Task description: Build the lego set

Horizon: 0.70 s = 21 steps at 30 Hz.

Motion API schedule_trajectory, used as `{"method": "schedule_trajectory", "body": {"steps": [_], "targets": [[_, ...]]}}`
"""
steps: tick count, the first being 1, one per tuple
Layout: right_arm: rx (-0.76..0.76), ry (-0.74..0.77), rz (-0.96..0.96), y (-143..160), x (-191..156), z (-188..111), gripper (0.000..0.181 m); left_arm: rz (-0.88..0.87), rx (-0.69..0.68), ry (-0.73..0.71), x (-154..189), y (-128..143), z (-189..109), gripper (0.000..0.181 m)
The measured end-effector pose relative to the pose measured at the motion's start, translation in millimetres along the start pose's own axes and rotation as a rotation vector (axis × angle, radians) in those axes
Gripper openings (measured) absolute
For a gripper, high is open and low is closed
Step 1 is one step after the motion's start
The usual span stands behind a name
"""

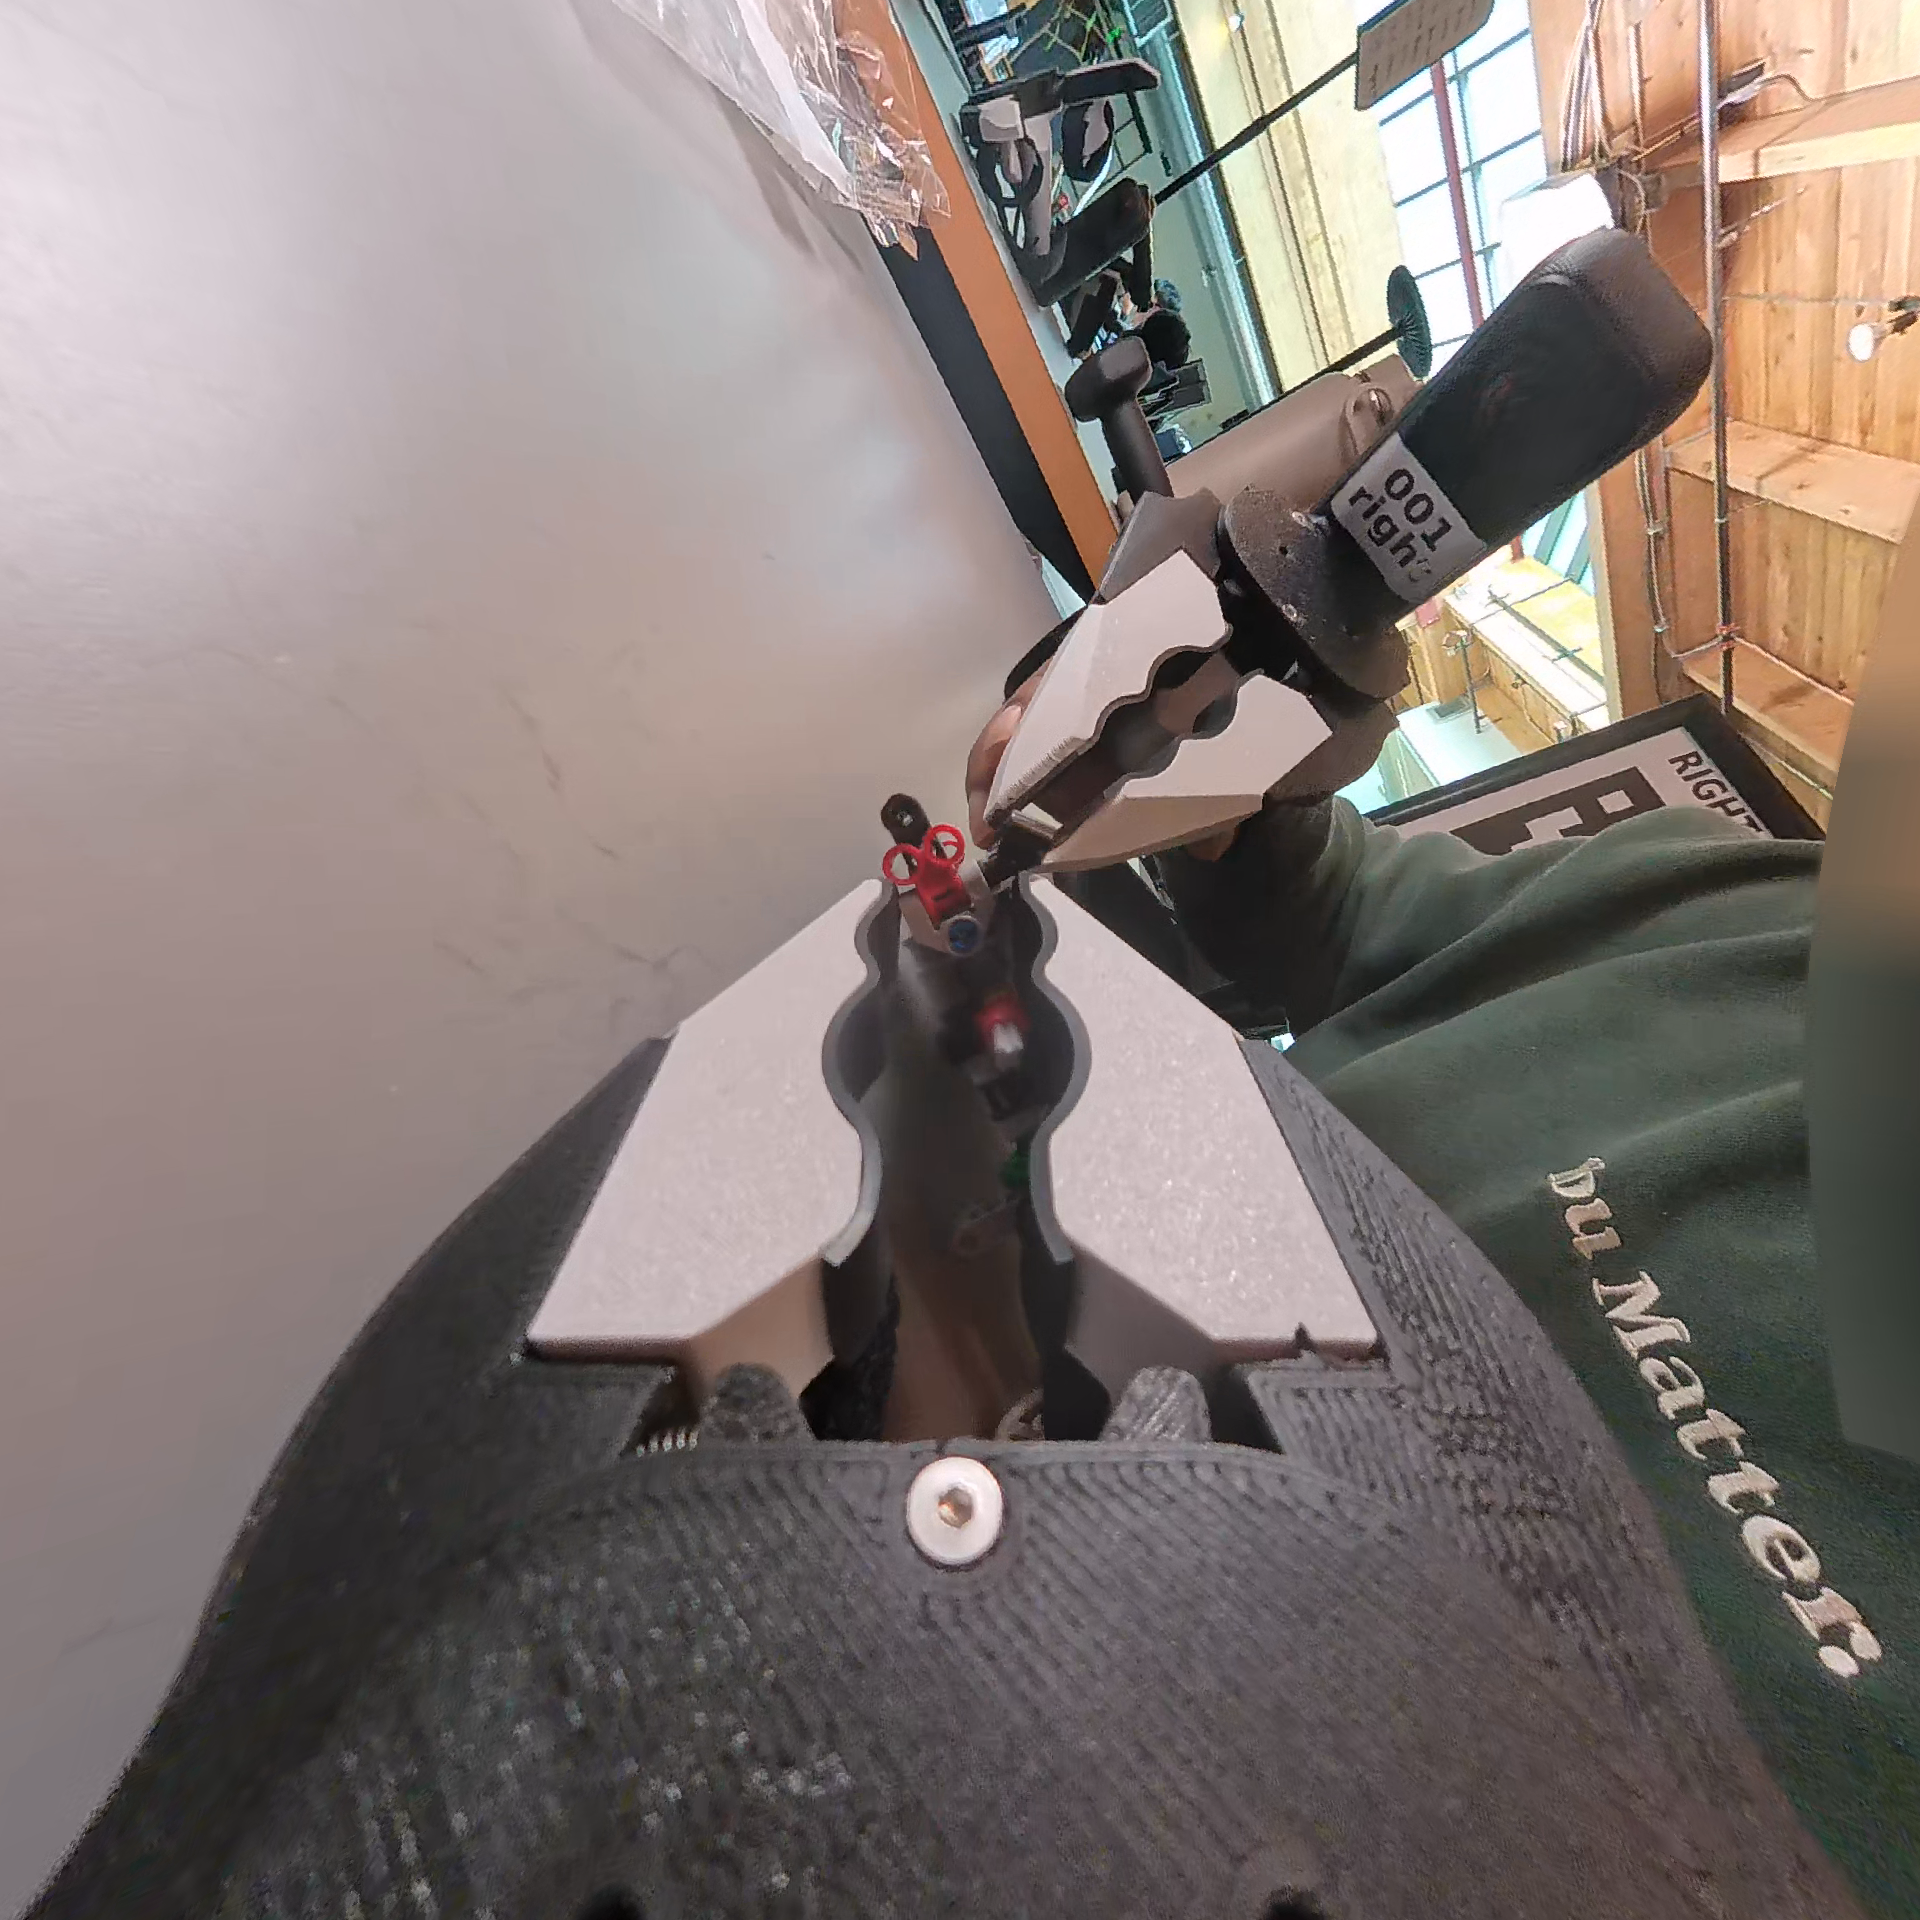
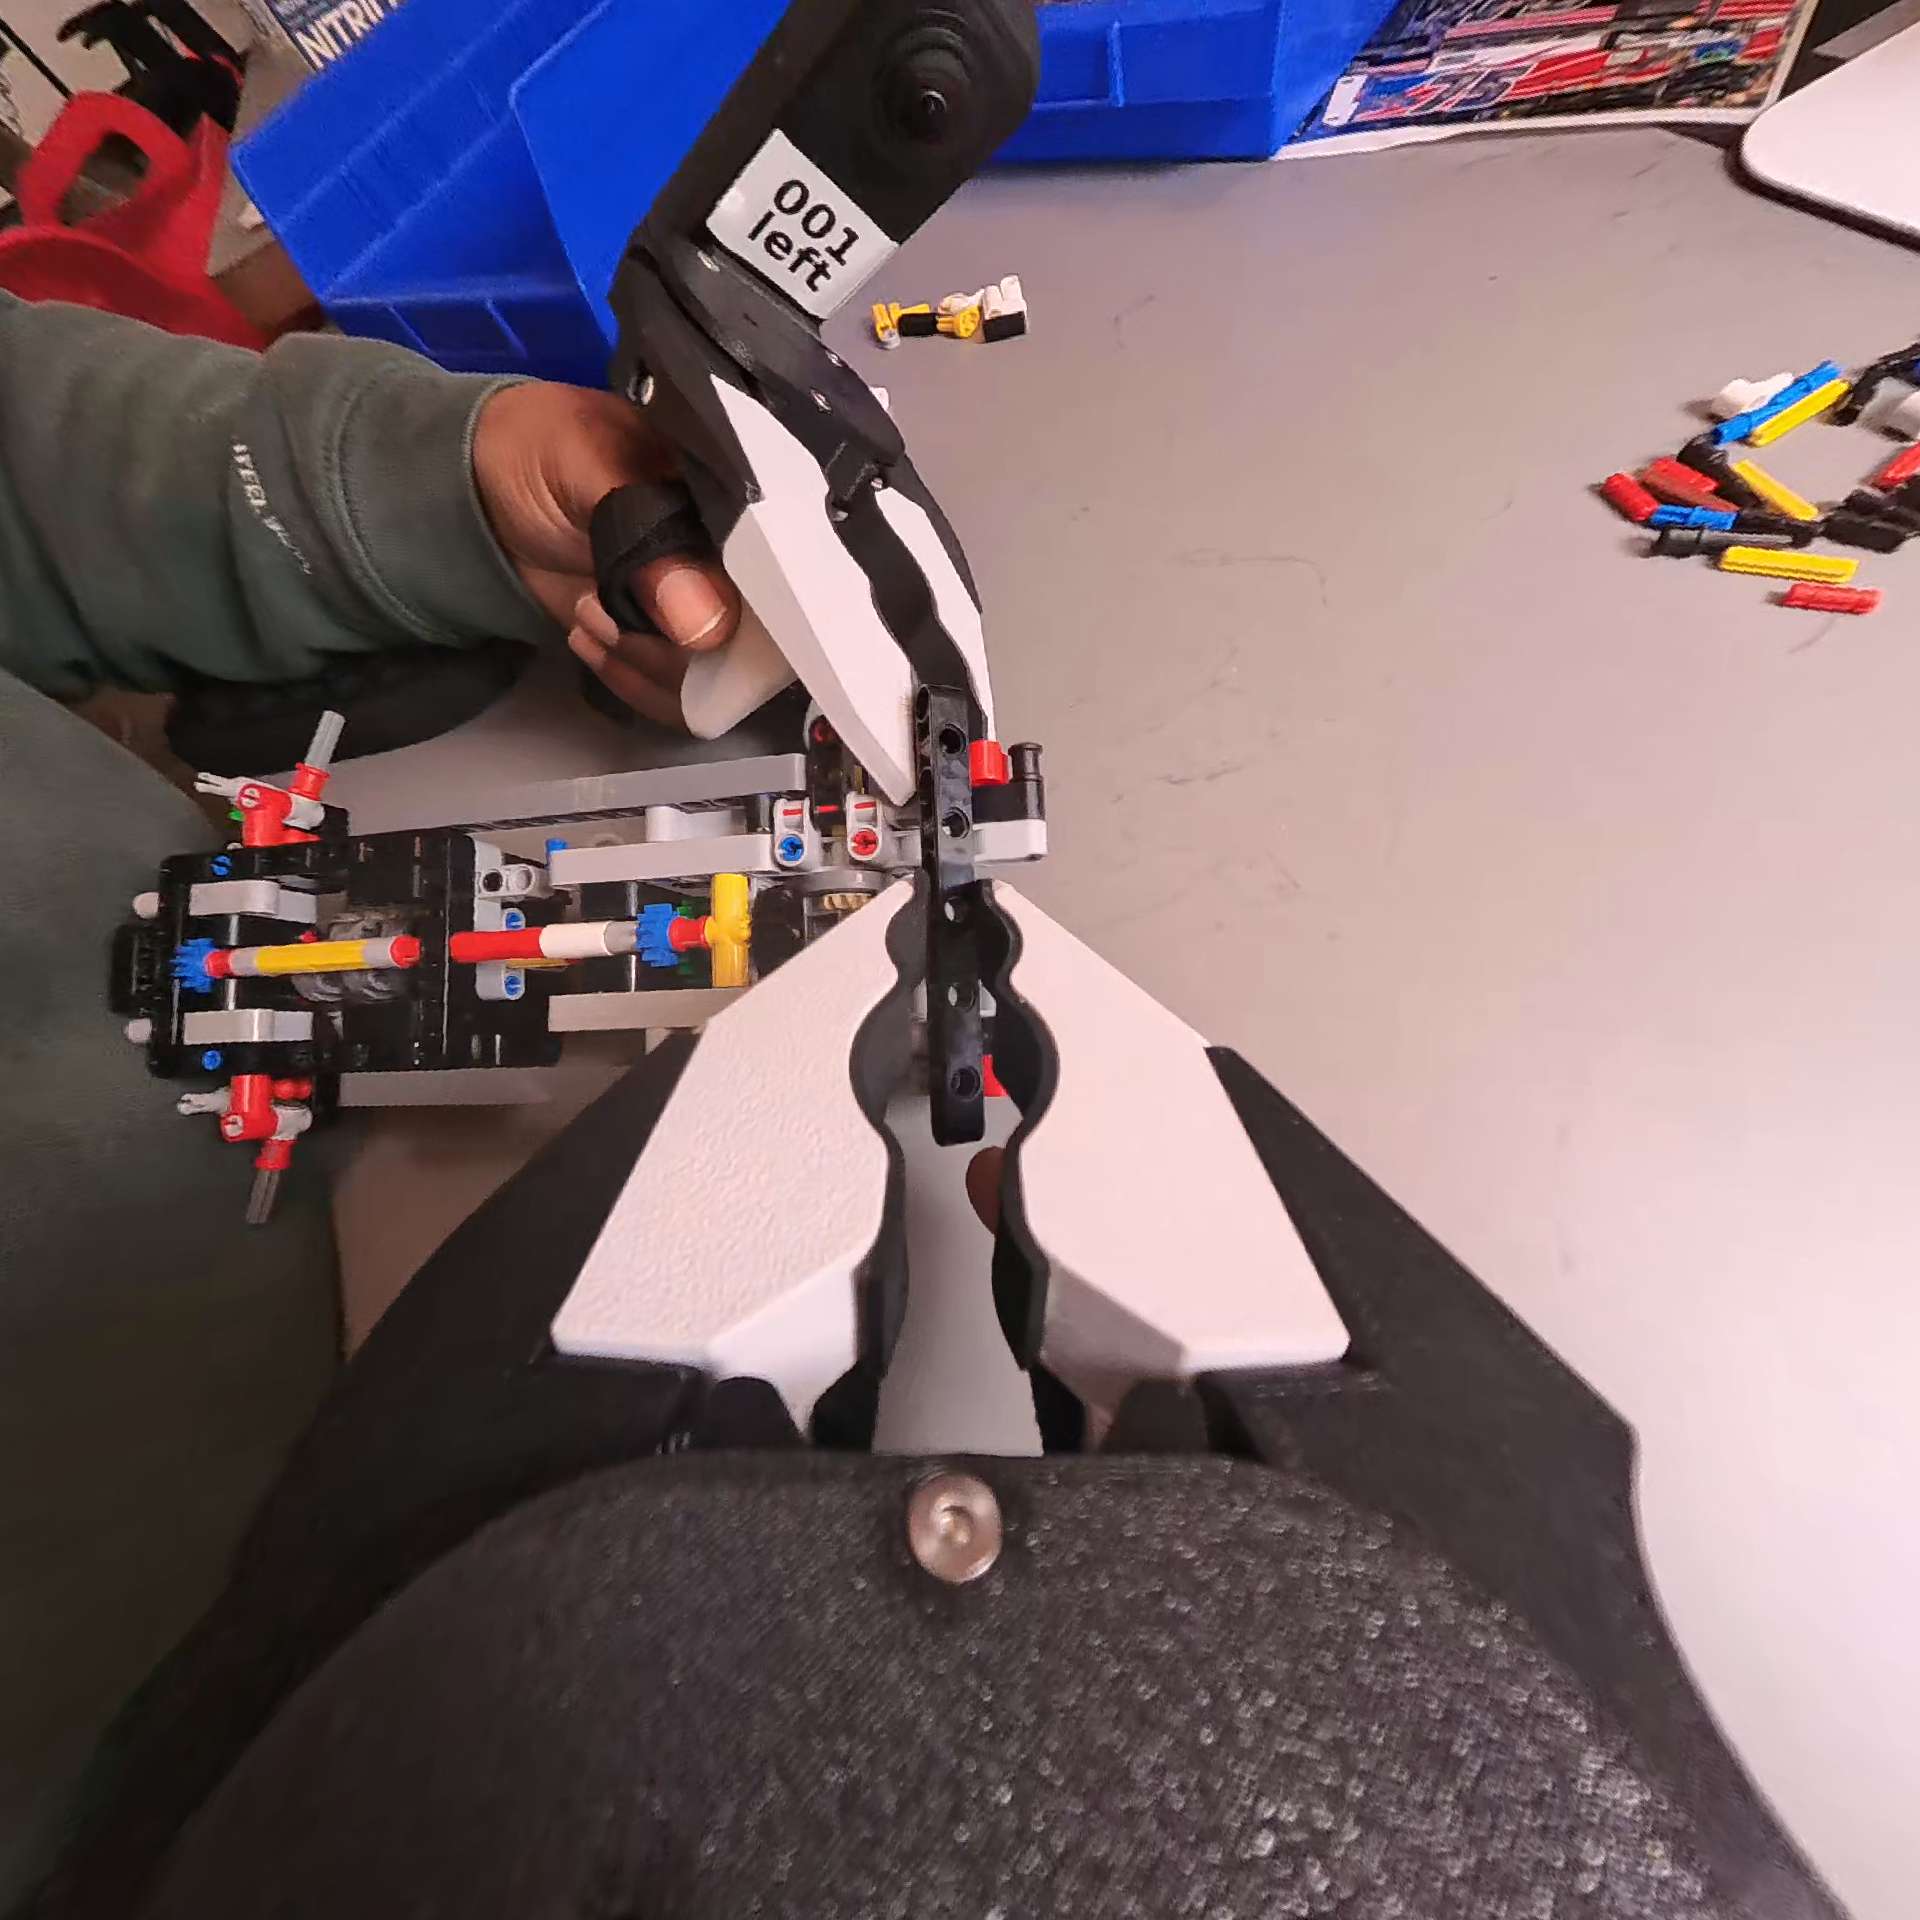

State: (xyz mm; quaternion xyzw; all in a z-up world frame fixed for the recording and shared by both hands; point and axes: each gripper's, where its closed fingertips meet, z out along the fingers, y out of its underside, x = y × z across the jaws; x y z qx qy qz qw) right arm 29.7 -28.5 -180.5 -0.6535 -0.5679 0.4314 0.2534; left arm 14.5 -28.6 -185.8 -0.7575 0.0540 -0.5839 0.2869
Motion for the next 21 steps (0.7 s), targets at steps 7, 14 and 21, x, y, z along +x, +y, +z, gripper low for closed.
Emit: {"method": "schedule_trajectory", "body": {"steps": [7, 14, 21], "targets": [[-0.013, 0.163, -0.094, 2.4, 3.6, 1.3, 0.005, 0.065, 0.002, -0.057, -3.4, -0.3, 0.0, 0.021], [-0.006, 0.255, -0.170, -0.6, -0.2, 3.1, 0.004, 0.207, -0.058, -0.083, -0.7, 1.6, -5.7, 0.024], [-0.025, 0.281, -0.207, 4.3, -1.9, 5.7, 0.004, 0.281, -0.087, -0.120, -2.8, 2.3, -12.9, 0.056]]}}
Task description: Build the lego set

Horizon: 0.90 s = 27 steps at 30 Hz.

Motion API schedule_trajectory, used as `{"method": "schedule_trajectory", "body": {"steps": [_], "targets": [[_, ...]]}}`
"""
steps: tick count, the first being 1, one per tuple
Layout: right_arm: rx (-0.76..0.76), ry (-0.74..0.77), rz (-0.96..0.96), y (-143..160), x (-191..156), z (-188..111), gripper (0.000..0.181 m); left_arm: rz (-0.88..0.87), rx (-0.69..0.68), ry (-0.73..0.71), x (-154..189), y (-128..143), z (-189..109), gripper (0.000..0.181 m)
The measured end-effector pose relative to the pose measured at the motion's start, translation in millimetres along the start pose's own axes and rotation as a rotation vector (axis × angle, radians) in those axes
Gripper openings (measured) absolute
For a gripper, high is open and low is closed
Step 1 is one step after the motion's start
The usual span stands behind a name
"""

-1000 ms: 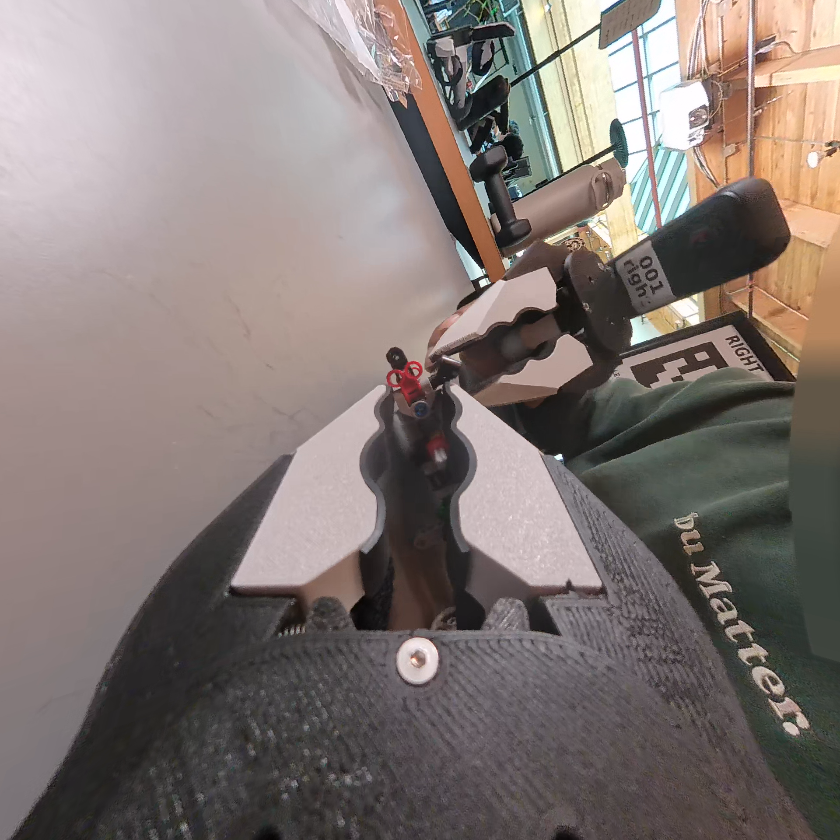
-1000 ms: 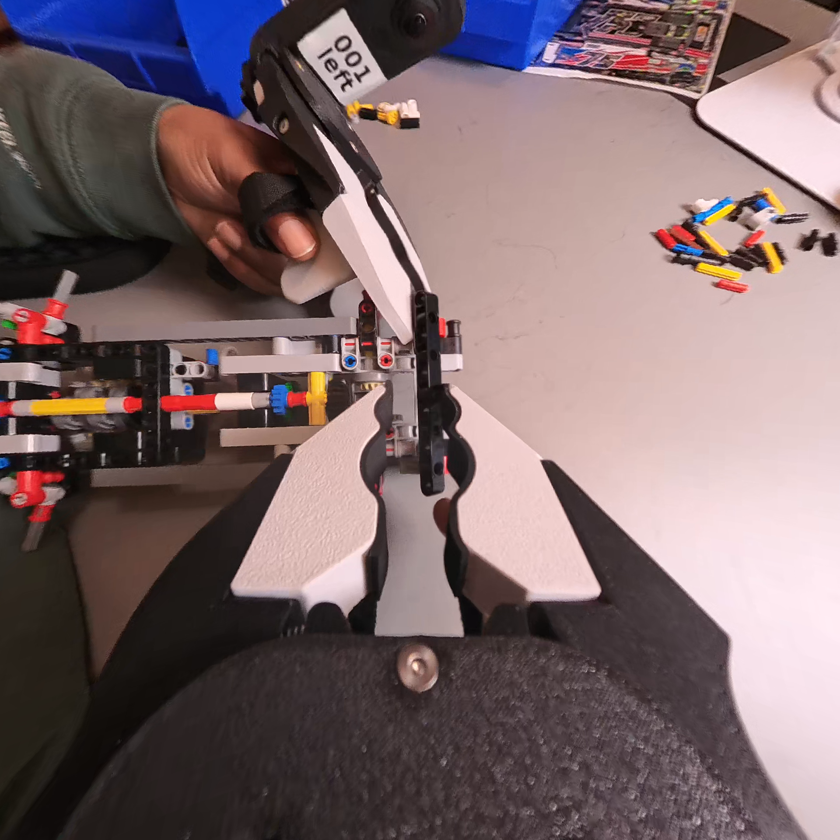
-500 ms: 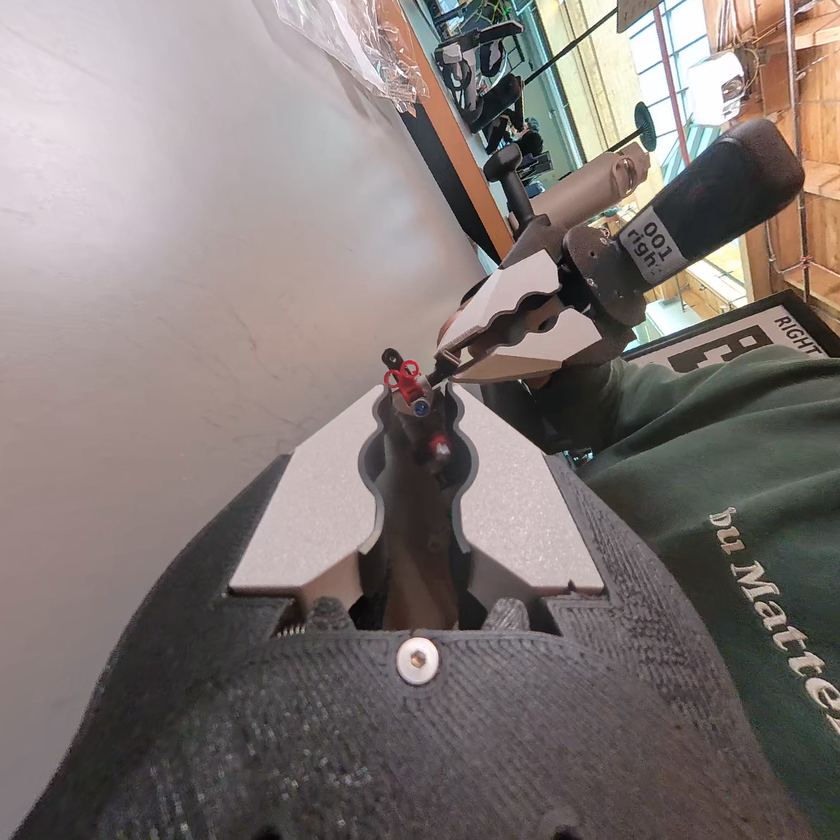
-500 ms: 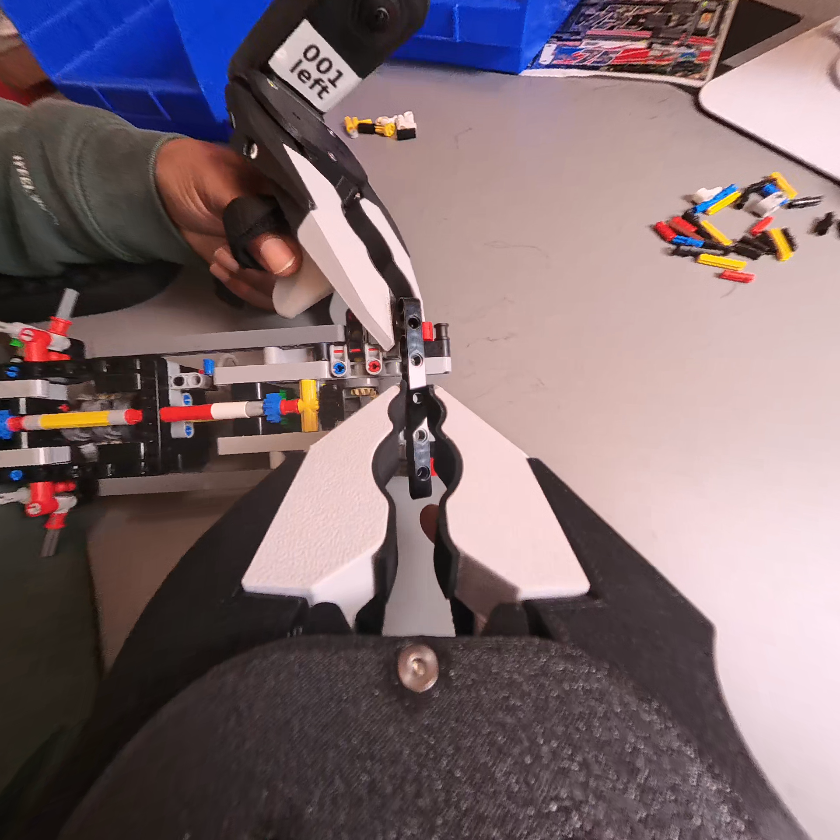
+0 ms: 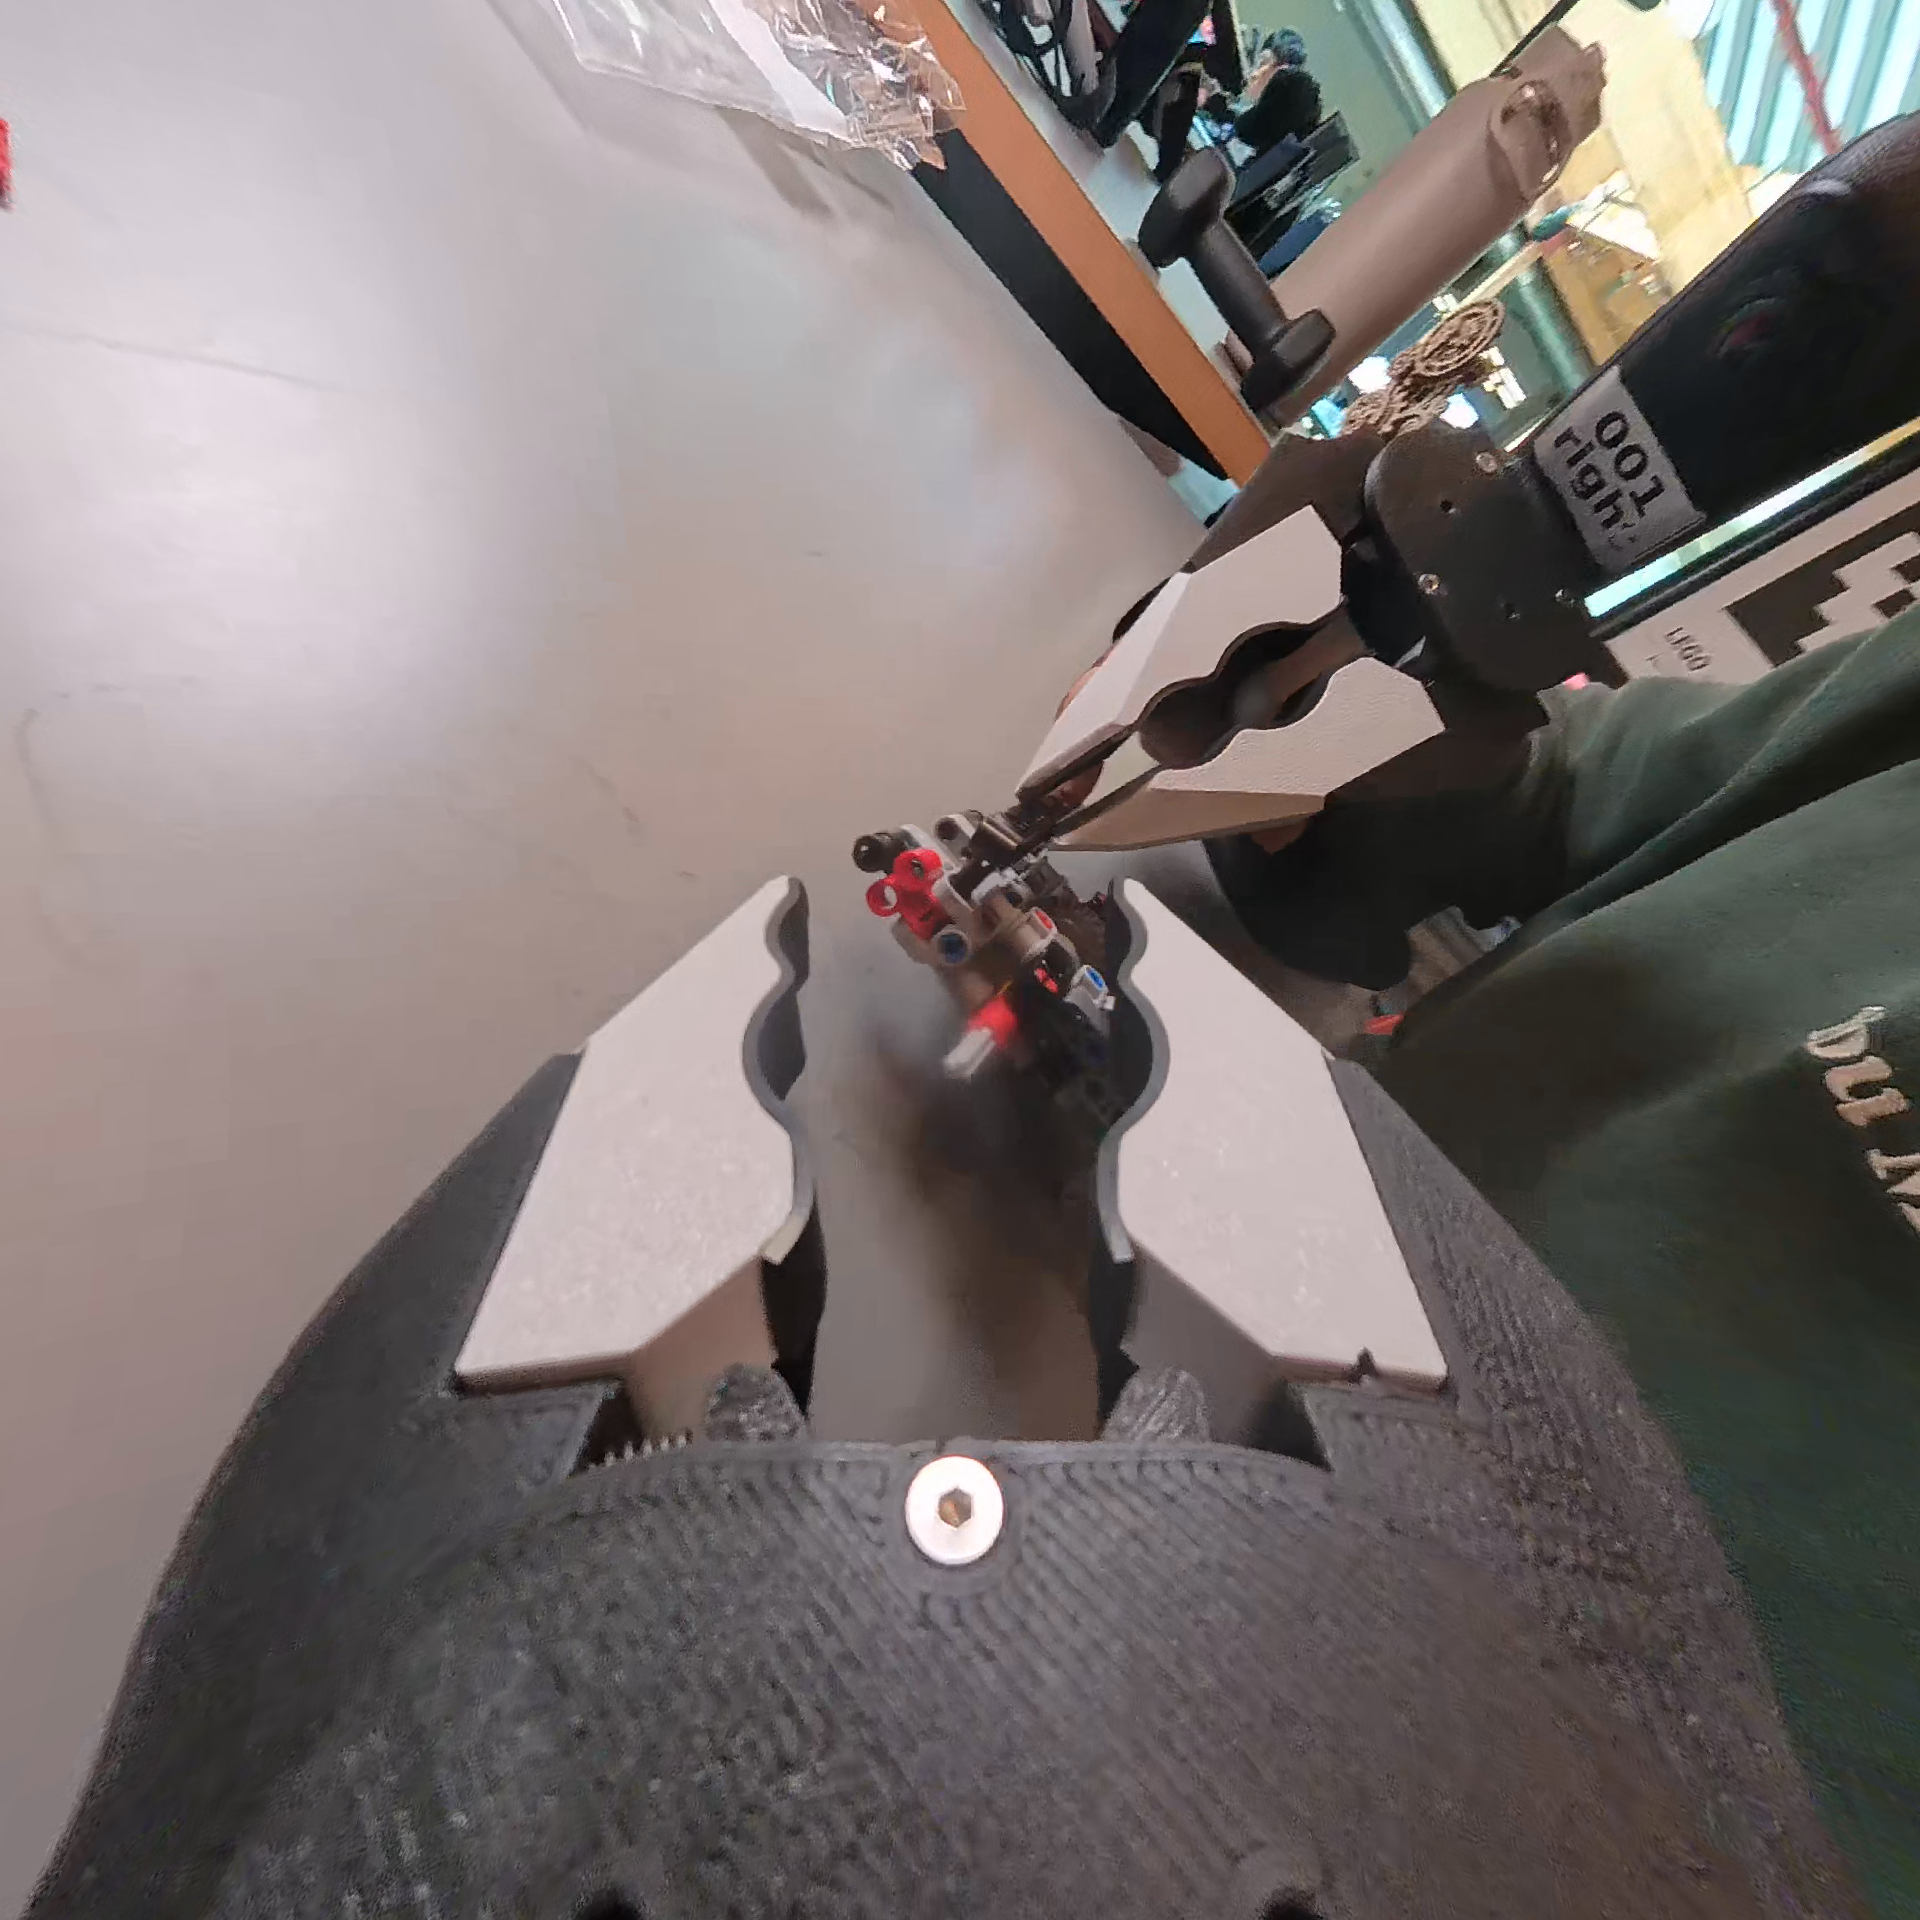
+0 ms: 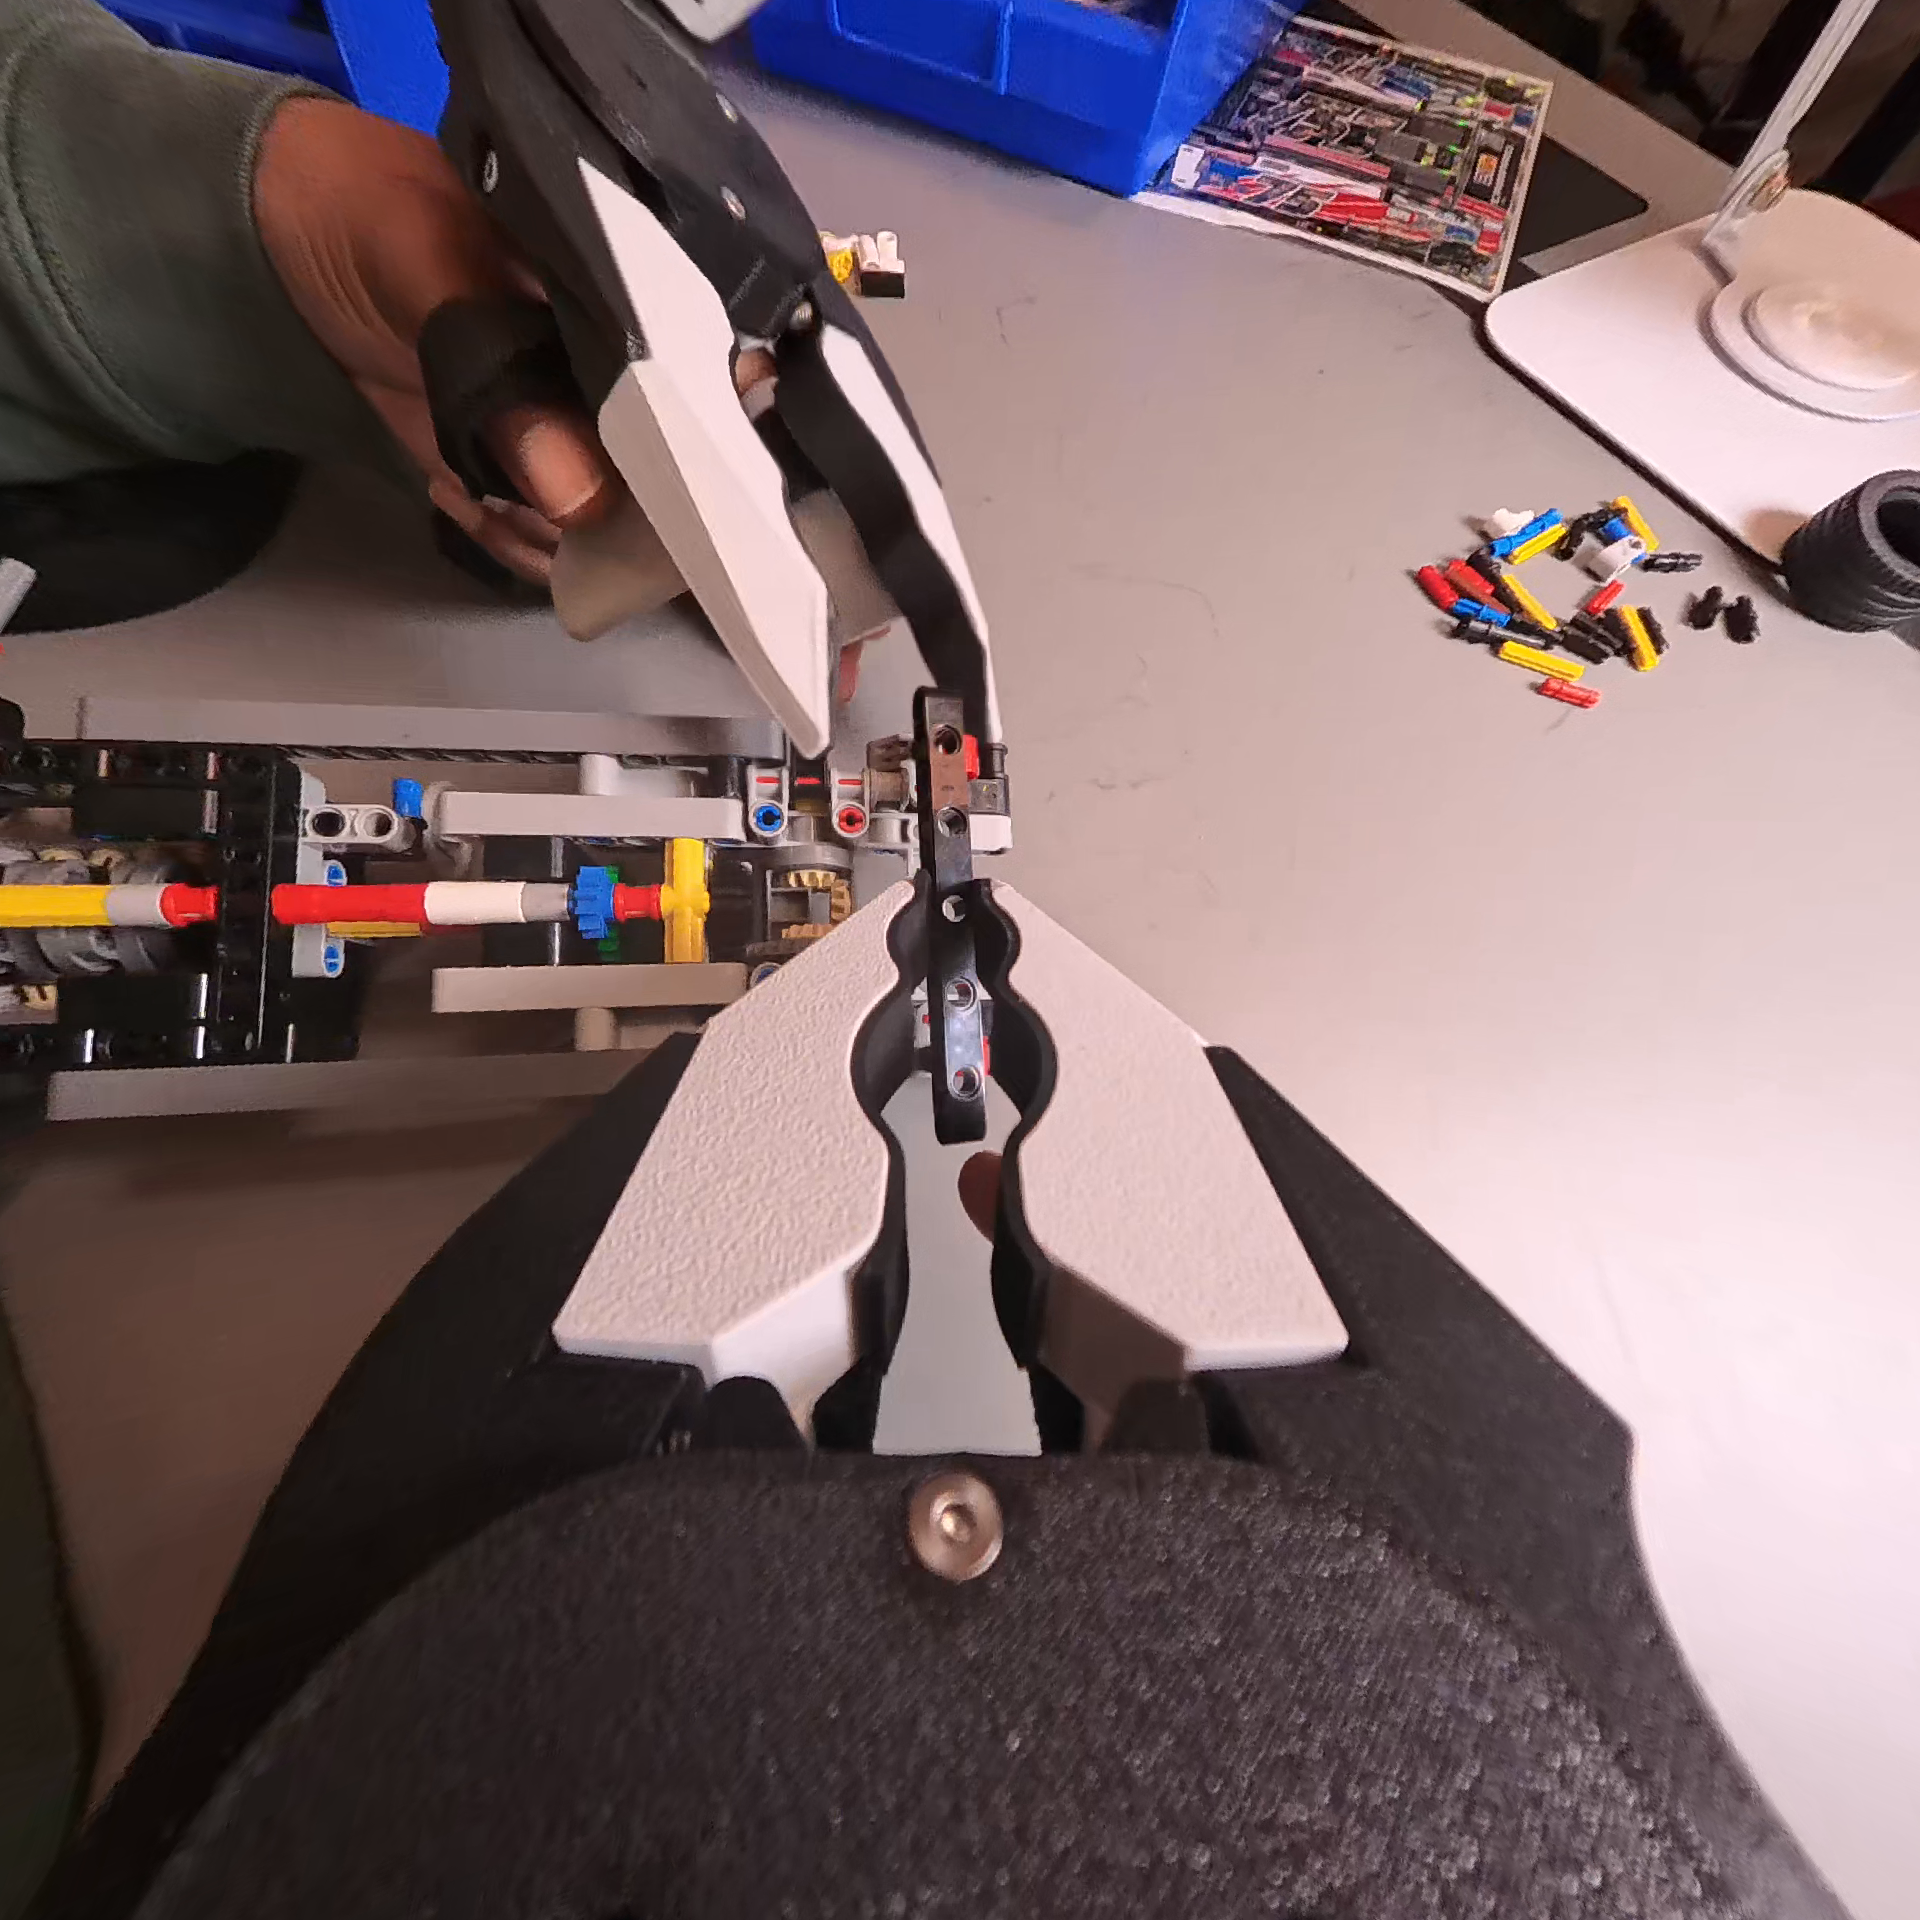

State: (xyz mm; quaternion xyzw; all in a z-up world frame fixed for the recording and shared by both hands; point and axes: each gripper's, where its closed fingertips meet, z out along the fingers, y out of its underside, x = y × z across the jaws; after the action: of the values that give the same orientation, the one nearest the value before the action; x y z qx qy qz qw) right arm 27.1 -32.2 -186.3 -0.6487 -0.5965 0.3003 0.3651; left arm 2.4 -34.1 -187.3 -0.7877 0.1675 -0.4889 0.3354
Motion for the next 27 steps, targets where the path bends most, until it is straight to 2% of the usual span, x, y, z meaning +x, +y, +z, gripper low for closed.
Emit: {"method": "schedule_trajectory", "body": {"steps": [2, 5, 9, 14, 21, 23, 27], "targets": [[0.000, -0.002, 0.007, -0.2, 0.5, -0.2, 0.004, 0.067, 0.021, -0.052, -4.9, -7.6, -6.9, 0.050], [0.002, 0.002, 0.002, -2.1, 0.4, -0.1, 0.004, 0.163, 0.031, -0.023, 2.6, -16.4, -13.3, 0.032], [-0.005, 0.008, -0.020, -5.3, -0.6, 1.5, 0.004, 0.295, -0.021, 0.002, 4.5, -13.8, -8.0, 0.024], [-0.001, 0.024, -0.052, -6.3, -1.4, 2.6, 0.004, 0.377, -0.058, 0.010, 5.2, -10.2, -2.2, 0.011], [0.019, -0.042, -0.043, -6.5, -4.3, 2.5, 0.007, 0.515, -0.091, 0.007, 7.3, -7.4, -3.8, 0.008], [0.005, -0.106, -0.016, -5.8, -6.5, 1.3, 0.015, 0.540, -0.095, 0.010, 8.2, -7.8, -3.8, 0.008], [-0.052, -0.146, -0.041, 0.1, -1.1, 1.2, 0.015, 0.563, -0.098, 0.029, 9.9, -8.1, -3.9, 0.006]]}}
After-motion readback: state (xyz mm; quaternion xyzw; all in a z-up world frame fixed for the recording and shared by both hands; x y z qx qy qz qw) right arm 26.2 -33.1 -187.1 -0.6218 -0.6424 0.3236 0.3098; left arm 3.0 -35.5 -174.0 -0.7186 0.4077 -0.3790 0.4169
